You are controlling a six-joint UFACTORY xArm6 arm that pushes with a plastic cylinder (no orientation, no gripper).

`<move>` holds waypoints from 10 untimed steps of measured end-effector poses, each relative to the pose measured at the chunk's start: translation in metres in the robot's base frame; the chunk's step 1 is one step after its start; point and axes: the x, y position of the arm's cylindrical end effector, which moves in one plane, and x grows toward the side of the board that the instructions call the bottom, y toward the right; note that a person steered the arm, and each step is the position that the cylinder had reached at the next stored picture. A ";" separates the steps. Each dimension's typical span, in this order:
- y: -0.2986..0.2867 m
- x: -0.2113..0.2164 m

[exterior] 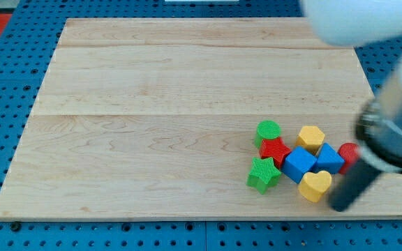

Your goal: Push the cube diagonally to the red star

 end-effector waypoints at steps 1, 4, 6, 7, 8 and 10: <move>-0.009 -0.022; -0.013 -0.046; 0.001 0.021; -0.060 0.007; -0.037 -0.029; 0.002 -0.085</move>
